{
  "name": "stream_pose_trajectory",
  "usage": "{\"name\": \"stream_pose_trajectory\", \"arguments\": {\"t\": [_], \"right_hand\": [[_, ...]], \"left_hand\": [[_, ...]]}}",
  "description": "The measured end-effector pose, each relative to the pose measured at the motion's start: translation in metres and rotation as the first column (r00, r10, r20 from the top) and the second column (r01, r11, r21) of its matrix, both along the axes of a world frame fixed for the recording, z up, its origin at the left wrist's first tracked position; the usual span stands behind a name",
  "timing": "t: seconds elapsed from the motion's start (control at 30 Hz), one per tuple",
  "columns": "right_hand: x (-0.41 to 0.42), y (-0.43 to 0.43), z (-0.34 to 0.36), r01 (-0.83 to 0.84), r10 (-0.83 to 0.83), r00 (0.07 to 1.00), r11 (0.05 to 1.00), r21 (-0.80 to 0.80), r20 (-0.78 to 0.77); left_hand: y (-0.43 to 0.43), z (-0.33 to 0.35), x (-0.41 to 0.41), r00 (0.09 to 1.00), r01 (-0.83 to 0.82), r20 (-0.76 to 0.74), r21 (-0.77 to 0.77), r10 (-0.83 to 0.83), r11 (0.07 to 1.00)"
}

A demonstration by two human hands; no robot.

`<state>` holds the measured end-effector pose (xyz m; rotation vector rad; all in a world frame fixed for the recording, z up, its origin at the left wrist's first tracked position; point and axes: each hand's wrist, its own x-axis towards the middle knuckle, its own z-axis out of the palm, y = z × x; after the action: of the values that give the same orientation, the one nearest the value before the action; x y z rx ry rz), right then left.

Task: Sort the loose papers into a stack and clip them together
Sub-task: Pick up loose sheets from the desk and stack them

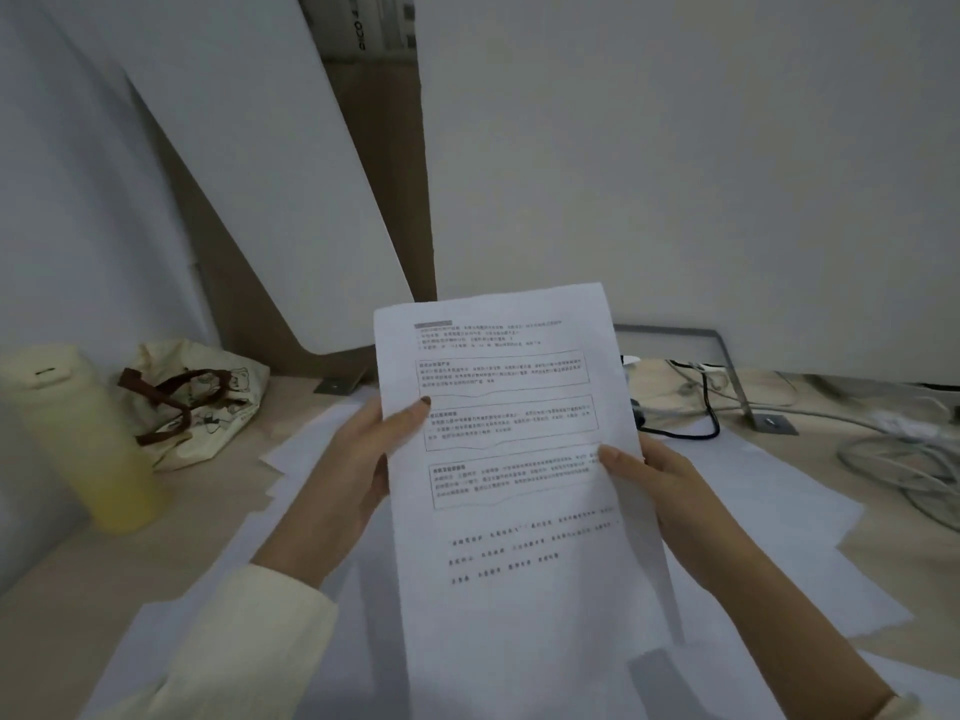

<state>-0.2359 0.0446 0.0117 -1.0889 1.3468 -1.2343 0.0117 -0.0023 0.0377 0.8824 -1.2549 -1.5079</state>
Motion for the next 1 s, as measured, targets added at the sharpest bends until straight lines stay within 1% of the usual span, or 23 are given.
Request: {"name": "stream_pose_trajectory", "arguments": {"t": [0.07,0.13,0.2,0.23,0.27,0.3,0.37,0.43,0.53,0.6,0.67,0.73,0.8,0.83,0.9,1.0], "right_hand": [[-0.001,-0.003,-0.009,-0.004,0.004,1.000,0.999,0.051,0.010],[-0.007,-0.008,-0.020,-0.007,0.007,1.000,0.993,0.115,-0.006],[-0.018,-0.014,-0.036,0.111,-0.101,0.993,0.977,0.185,-0.062],[-0.025,-0.017,-0.046,0.200,-0.176,0.976,0.955,0.218,-0.126],[-0.032,-0.020,-0.058,0.277,-0.222,0.947,0.929,0.243,-0.232],[-0.038,-0.021,-0.067,0.331,-0.226,0.905,0.906,0.263,-0.361],[-0.045,-0.024,-0.080,0.386,-0.164,0.806,0.874,0.294,-0.569],[-0.047,-0.027,-0.089,0.438,-0.117,0.716,0.843,0.312,-0.688],[-0.042,-0.029,-0.094,0.500,-0.042,0.606,0.797,0.339,-0.794],[-0.040,-0.030,-0.095,0.528,0.017,0.554,0.766,0.367,-0.833],[-0.040,-0.032,-0.095,0.538,0.040,0.553,0.746,0.393,-0.832],[-0.040,-0.036,-0.095,0.529,0.017,0.608,0.737,0.421,-0.794],[-0.040,-0.036,-0.097,0.502,-0.027,0.672,0.751,0.429,-0.740],[-0.040,-0.034,-0.096,0.484,-0.052,0.691,0.774,0.408,-0.721],[-0.039,-0.026,-0.090,0.443,-0.098,0.699,0.837,0.321,-0.709],[-0.044,-0.011,-0.063,0.386,-0.163,0.646,0.912,0.135,-0.746]], "left_hand": [[0.005,-0.023,-0.006,0.995,-0.013,0.099,0.072,0.006,0.997],[0.006,-0.047,-0.007,0.983,-0.073,0.176,0.132,0.049,0.989],[0.005,-0.068,-0.002,0.963,-0.124,0.260,0.172,0.077,0.977],[0.004,-0.078,0.001,0.952,-0.149,0.293,0.198,0.086,0.969],[0.004,-0.088,0.005,0.943,-0.171,0.318,0.224,0.094,0.959],[0.003,-0.097,0.009,0.935,-0.194,0.339,0.250,0.102,0.948],[0.001,-0.111,0.018,0.922,-0.247,0.365,0.296,0.129,0.923],[-0.001,-0.122,0.026,0.917,-0.289,0.366,0.337,0.158,0.896],[-0.002,-0.133,0.035,0.907,-0.323,0.383,0.367,0.175,0.872],[-0.003,-0.139,0.038,0.904,-0.341,0.386,0.385,0.185,0.858],[-0.001,-0.142,0.038,0.900,-0.352,0.390,0.382,0.197,0.855],[0.000,-0.142,0.037,0.893,-0.366,0.397,0.364,0.213,0.856],[0.002,-0.141,0.036,0.889,-0.369,0.402,0.349,0.219,0.861],[0.002,-0.141,0.036,0.889,-0.364,0.405,0.345,0.213,0.865],[0.003,-0.140,0.037,0.893,-0.348,0.404,0.341,0.198,0.873],[0.003,-0.140,0.037,0.899,-0.327,0.400,0.337,0.181,0.883]]}}
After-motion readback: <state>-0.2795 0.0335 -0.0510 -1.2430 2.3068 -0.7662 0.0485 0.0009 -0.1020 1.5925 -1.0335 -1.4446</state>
